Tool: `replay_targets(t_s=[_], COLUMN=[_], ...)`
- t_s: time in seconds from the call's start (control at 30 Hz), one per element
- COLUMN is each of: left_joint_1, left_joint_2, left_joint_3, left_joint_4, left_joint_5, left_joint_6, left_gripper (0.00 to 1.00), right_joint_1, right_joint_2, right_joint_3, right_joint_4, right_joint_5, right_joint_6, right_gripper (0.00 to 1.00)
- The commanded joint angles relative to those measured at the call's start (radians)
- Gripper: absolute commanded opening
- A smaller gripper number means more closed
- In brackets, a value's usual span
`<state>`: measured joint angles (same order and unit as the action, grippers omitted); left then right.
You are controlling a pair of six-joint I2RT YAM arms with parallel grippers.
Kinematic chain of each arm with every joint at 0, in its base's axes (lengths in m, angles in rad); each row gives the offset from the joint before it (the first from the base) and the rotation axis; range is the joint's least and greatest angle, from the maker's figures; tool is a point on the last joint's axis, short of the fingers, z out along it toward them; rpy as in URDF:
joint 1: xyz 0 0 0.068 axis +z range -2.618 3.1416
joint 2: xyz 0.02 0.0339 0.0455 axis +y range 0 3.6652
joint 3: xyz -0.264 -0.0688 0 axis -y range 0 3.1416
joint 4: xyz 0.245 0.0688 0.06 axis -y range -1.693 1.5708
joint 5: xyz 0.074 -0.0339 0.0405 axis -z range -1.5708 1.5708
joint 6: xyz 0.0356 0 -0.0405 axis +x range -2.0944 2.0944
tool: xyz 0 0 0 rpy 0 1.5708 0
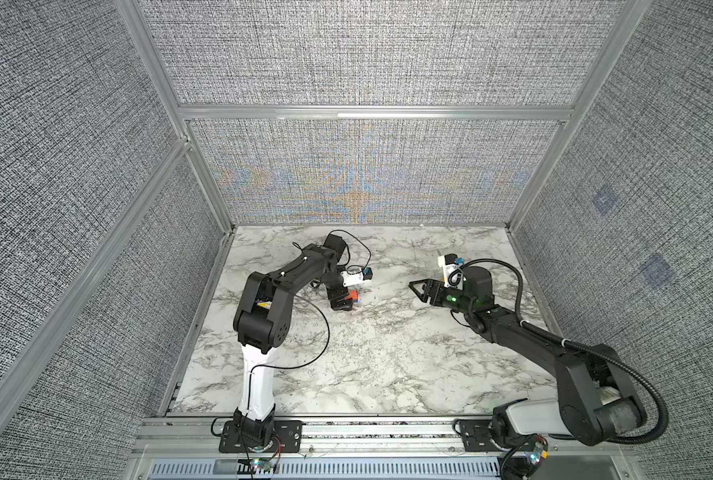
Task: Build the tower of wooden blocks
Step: 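Lower the orange block onto the two cubes and open the left gripper, then raise the left gripper while the right gripper moves over the red block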
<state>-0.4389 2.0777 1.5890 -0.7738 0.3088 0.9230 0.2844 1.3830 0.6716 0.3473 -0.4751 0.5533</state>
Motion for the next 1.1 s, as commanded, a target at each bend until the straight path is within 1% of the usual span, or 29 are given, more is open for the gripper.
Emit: replay_targets(t_s=[0.0, 0.1, 0.2, 0.3, 0.37, 0.43, 0.5, 0.6, 0.67, 0.73, 0.8, 0.87, 0.9, 0.97, 1.07], left_joint_1=[0.0, 0.0, 0.0, 0.0, 0.0, 0.0, 0.0, 0.0, 0.0, 0.002, 0.002, 0.003, 0.002, 0.002, 0.001], left_joint_2=[-0.029, -0.07, -0.139, -0.241, -0.326, -0.409, -0.473, -0.561, -0.612, -0.664, -0.704, -0.727, -0.736, -0.744, -0.756], left_joint_3=[0.0, 0.0, -0.005, -0.057, -0.127, -0.197, -0.26, -0.34, -0.394, -0.461, -0.507, -0.519, -0.522, -0.526, -0.576], left_joint_4=[0.018, 0.019, 0.028, 0.13, 0.264, 0.404, 0.507, 0.617, 0.707, 0.797, 0.833, 0.815, 0.798, 0.774, 0.829], left_joint_5=[-0.008, -0.011, -0.012, -0.032, -0.056, -0.106, -0.143, -0.205, -0.297, -0.427, -0.492, -0.518, -0.523, -0.528, -0.498], left_joint_6=[0.0, -0.011, -0.028, -0.087, -0.143, -0.25, -0.326, -0.427, -0.547, -0.71, -0.822, -0.891, -0.926, -1.019, -1.18], left_gripper=[0.99, 0.99, 0.99, 0.99, 0.99, 0.99, 0.99, 0.99, 0.99, 0.99, 0.99, 0.99, 0.99, 0.99, 0.99], right_joint_1=[0.002, 0.001, 0.001, 0.002, 0.001, 0.002, 0.002, -0.001, -0.001, -0.008, -0.021, -0.039, -0.055, -0.088, -0.145], right_joint_2=[-0.001, -0.006, -0.018, -0.041, -0.069, -0.101, -0.132, -0.17, -0.188, -0.196, -0.197, -0.192, -0.189, -0.183, -0.163], right_joint_3=[-0.002, 0.002, 0.031, 0.075, 0.099, 0.135, 0.167, 0.22, 0.251, 0.28, 0.306, 0.315, 0.352, 0.359, 0.369], right_joint_4=[0.025, 0.01, -0.071, -0.191, -0.275, -0.378, -0.474, -0.611, -0.693, -0.774, -0.843, -0.9, -0.927, -0.96, -1.007], right_joint_5=[-0.007, -0.001, 0.033, 0.086, 0.138, 0.206, 0.267, 0.353, 0.401, 0.435, 0.454, 0.464, 0.466, 0.46, 0.445], right_joint_6=[-0.004, -0.002, -0.007, -0.016, -0.03, -0.06, -0.085, -0.118, -0.132, -0.135, -0.133, -0.138, -0.139, -0.139, -0.146], right_gripper=[0.73, 0.73, 0.73, 0.73, 0.73, 0.73, 0.73, 0.73, 0.74, 0.74, 0.74, 0.74, 0.74, 0.74, 0.73])
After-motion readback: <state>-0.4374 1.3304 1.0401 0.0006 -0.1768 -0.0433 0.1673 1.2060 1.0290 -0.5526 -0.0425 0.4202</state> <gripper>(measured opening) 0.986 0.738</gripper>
